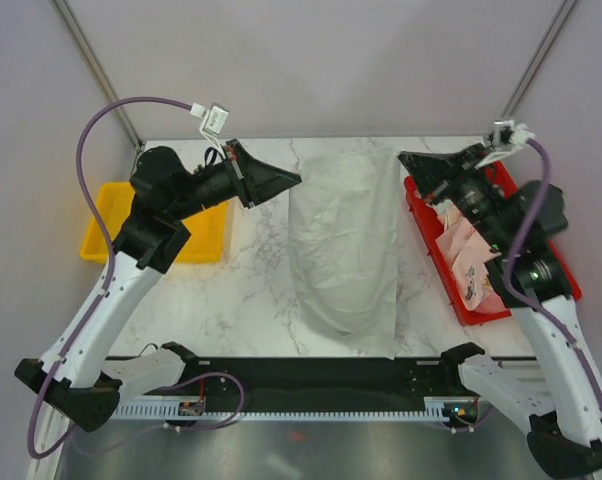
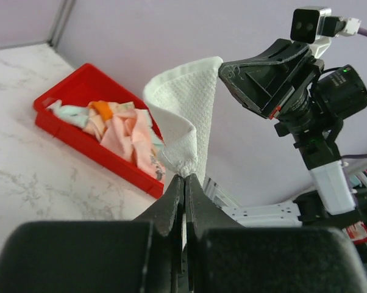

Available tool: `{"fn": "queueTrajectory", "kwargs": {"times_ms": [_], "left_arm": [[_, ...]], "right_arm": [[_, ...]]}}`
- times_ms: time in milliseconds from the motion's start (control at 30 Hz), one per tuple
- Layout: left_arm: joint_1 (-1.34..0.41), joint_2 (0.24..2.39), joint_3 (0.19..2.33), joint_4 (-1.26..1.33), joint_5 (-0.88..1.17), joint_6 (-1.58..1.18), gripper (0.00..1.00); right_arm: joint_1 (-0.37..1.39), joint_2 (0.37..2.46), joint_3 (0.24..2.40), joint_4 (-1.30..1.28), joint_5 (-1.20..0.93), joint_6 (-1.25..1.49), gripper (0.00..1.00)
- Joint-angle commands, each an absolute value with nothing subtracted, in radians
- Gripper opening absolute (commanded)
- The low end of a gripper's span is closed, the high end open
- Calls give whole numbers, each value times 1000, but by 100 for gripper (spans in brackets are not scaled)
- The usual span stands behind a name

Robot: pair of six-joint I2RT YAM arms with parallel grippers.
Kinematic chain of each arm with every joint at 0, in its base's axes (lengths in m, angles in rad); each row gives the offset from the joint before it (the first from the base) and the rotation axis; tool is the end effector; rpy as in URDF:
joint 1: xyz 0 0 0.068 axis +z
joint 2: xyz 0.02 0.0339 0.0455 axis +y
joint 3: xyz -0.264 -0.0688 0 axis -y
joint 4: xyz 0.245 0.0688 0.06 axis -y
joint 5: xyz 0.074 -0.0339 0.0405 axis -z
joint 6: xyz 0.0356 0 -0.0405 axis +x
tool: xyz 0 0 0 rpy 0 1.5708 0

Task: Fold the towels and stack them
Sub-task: Flatten out the crumpled towel

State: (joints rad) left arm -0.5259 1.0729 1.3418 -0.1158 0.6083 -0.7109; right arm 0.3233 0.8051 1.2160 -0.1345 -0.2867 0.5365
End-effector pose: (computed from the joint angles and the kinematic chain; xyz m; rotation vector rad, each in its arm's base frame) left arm 0.1768 -0.1261 0.4841 0.4128 1.5620 -1.4137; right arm 0.1312 0.0546 0.4862 -0.1118 1.3584 0.9139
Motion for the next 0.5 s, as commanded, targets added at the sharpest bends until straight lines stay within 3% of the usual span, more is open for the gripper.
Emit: {"fn": "queueTrajectory", "kwargs": {"times_ms": [0, 133, 167, 200, 467], "left_arm": [[-466, 1193, 1351, -115, 615, -750, 2], [-379, 1382, 1347, -115, 615, -750, 2], [-367, 1478, 1356, -215, 225, -692, 2], [-353, 1524, 1371, -104, 235, -570, 2], [-250, 2026, 1743, 23, 443, -543, 2]], "right_arm": [[325, 1029, 1209, -108, -189, 474, 0], [321, 1239, 1175, 82, -193, 413, 0], [319, 1335, 1184, 109, -199, 396, 0], [318, 1385, 1196, 132, -216, 365, 0], [218, 1829, 1440, 351, -344, 351, 0]]}}
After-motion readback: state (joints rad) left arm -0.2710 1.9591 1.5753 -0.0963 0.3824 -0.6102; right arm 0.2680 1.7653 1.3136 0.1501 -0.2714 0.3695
